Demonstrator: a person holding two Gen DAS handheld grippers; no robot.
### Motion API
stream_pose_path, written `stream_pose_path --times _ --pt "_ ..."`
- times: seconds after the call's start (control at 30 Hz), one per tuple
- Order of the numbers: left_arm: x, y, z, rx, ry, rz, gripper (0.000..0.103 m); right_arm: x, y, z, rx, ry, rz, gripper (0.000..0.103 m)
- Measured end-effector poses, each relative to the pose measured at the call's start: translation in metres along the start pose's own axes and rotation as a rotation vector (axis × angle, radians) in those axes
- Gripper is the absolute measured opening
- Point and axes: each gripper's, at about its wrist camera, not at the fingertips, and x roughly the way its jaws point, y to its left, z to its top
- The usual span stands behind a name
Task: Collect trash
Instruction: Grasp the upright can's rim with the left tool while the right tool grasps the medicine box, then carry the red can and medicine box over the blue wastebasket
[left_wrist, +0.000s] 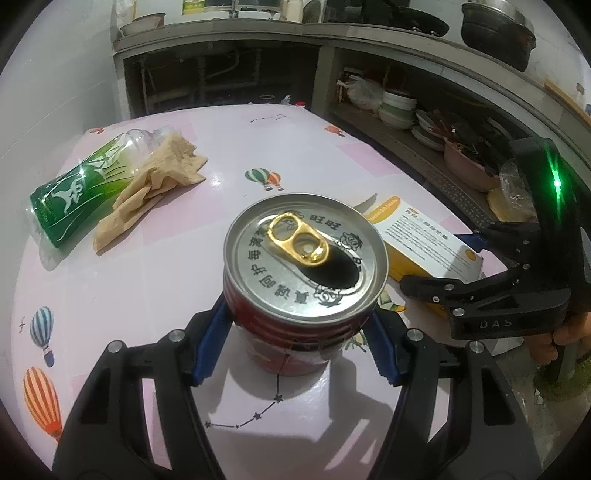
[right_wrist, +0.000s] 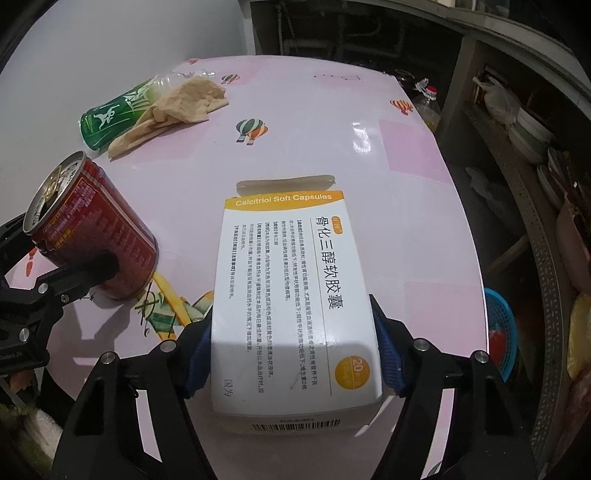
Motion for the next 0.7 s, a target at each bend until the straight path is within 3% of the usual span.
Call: stream_pose_path --times 0.7 --pt "0.013 -0.004 0.004 -0.004 0.013 0.003 0.069 0.003 -0.006 0.001 0.037 0.000 0.005 0.072"
